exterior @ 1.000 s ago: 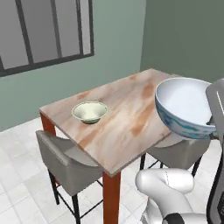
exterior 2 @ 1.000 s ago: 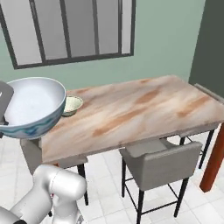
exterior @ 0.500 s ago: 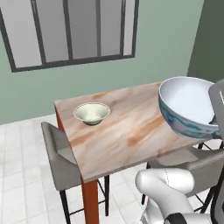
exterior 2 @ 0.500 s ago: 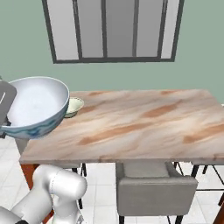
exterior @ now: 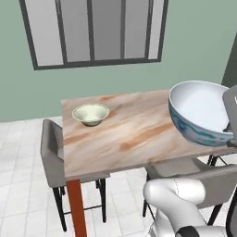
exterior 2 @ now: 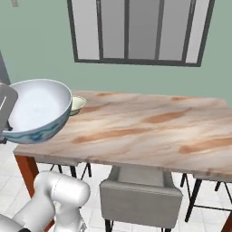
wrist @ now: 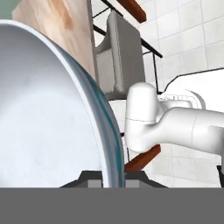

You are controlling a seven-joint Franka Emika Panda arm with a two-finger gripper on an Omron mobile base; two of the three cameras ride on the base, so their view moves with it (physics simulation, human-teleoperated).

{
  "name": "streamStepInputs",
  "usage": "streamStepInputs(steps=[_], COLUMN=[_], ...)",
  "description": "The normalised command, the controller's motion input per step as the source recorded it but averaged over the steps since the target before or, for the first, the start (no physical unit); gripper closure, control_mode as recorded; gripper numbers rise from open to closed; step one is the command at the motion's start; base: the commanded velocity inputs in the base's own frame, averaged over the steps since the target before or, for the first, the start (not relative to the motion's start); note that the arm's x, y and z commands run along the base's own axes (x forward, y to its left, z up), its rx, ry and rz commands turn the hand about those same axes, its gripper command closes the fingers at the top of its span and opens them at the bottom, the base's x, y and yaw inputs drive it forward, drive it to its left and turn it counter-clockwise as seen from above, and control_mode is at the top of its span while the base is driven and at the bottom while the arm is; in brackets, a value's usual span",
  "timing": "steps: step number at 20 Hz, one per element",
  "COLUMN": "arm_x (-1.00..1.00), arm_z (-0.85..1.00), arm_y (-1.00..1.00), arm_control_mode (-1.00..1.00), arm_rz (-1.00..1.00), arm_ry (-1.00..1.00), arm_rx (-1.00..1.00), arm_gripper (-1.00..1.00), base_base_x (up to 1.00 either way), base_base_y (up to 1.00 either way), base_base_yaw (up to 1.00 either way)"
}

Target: Pick up the bowls from the cabinet and place each bowl in front of a stool on the dining counter.

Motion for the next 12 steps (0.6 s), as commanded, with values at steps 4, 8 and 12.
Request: streamStepInputs(steps=[4, 8, 12], arm_x=[0.0, 0.0, 0.0], arm_z=[0.0, 0.0, 0.0], arm_y=[0.0, 0.0, 0.0], arm_control_mode=[1.0, 1.0, 1.0], arm_rz=[0.0, 0.0, 0.0], arm_ry=[0.0, 0.0, 0.0], arm_rx=[0.0, 0.0, 0.0], arm_gripper=[1.0, 1.0, 1.0], base_base_x=[-0.07, 0.04, 0.39], base_base_y=[-1.0, -0.99, -0.94], base_base_yaw=[0.18, 0.1, 0.03])
